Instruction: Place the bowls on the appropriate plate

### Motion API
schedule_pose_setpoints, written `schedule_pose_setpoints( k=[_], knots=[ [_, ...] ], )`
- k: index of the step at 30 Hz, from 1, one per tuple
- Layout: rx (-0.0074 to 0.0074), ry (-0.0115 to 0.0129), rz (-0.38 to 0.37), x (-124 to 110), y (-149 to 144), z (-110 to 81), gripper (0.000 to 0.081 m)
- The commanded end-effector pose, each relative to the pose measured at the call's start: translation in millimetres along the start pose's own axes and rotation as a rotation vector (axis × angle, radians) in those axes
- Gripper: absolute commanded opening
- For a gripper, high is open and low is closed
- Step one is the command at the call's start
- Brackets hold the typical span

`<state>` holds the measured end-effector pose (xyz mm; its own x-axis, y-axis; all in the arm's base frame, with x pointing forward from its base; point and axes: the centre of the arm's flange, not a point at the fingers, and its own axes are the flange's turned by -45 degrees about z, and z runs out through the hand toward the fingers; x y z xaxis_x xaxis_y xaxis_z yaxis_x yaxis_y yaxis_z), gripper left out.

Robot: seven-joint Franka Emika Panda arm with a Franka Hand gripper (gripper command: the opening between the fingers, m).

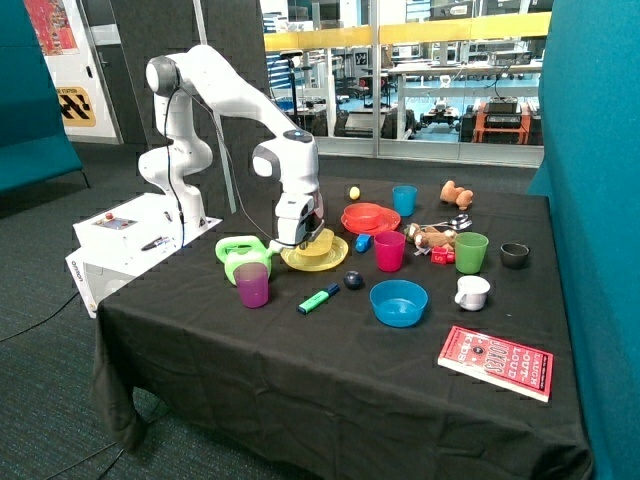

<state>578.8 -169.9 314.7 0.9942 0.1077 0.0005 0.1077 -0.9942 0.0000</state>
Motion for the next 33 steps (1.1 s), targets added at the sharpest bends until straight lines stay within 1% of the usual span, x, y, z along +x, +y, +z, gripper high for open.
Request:
schedule_pose_setpoints(
  k=[1, 14, 33],
  knots=[
    [0.0, -0.0005, -0.004, -1.2, 2.3, 1.8, 0.0525],
    [0.0, -0.0005, -0.008, -2.9, 1.6, 2.4, 0.056],
    [0.0, -0.0005, -0.03, -4.9, -3.7, -2.1, 0.0539]
  ],
)
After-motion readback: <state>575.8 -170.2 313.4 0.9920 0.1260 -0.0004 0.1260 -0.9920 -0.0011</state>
